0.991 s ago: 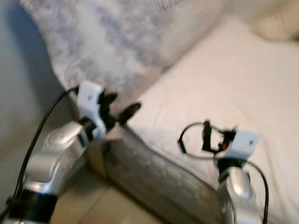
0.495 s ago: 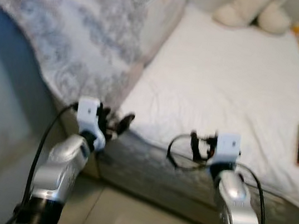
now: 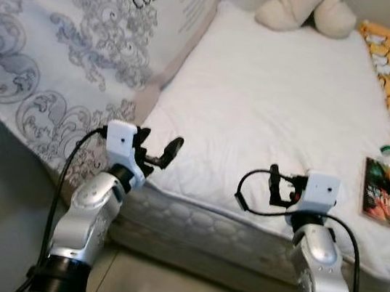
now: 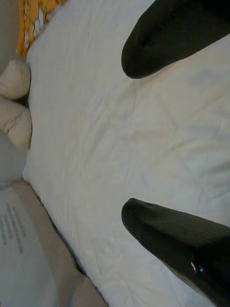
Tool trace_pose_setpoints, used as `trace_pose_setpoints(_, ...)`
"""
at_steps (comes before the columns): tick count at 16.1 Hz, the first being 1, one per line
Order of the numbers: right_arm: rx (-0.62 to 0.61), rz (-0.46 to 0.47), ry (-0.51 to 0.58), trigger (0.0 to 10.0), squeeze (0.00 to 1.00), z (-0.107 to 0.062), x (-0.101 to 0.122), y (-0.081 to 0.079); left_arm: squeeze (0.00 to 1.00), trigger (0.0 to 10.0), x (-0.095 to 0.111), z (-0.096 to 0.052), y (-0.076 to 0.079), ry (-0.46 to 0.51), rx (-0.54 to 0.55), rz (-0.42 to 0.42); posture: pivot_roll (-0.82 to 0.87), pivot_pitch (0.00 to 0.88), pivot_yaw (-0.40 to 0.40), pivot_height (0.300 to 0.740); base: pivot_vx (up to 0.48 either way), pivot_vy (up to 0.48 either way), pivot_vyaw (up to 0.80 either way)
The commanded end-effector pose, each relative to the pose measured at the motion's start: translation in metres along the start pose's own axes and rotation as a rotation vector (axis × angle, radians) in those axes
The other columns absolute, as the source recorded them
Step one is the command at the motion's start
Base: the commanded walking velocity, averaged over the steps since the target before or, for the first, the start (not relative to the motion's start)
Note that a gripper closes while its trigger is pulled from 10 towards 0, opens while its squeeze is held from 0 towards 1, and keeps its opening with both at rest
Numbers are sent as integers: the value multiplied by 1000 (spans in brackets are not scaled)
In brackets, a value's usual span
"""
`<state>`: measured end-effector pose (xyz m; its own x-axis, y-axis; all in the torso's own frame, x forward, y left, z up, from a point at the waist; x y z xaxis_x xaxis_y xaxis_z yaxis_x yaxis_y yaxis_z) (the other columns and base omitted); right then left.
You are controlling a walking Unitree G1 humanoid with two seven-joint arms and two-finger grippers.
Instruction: Clean up the room
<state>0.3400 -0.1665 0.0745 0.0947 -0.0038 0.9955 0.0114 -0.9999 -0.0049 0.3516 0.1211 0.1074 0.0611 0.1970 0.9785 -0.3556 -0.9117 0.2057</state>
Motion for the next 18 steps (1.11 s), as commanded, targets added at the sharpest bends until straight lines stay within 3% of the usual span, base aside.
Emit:
trace_pose_setpoints(1, 41, 6, 19, 10000, 0, 3, 5, -12, 0, 10000, 3, -1, 1, 11, -5, 11, -221, 0, 44, 740, 341, -334, 0)
trace_pose_setpoints(8, 68, 32, 9, 10000, 0, 10, 2, -22, 0, 10000, 11, -6, 16, 60, -86, -4, -200, 0, 45, 740, 318, -356, -92)
trace_pose_setpoints(13, 55, 18, 17, 10000, 0, 10, 1, -19, 0, 10000, 10, -4, 12, 41, -67, 17, -203, 0, 54, 740, 65, 0, -585)
trace_pose_setpoints(18, 26, 2, 34, 10000, 0, 10, 4, -16, 0, 10000, 11, -4, 19, 51, -115, 5, -209, 0, 65, 735, 55, -66, 0)
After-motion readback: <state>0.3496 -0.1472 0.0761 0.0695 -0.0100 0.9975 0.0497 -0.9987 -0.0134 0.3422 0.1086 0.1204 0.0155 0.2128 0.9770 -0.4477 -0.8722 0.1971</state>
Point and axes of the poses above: a point about 5 cm out from each wrist's last joint towards the gripper, its own z axis pointing out of the wrist towards the gripper, its own x axis along the axis of the wrist's last joint, y = z × x, the point moved 6 cm from there along z, pointing out of the wrist towards the gripper
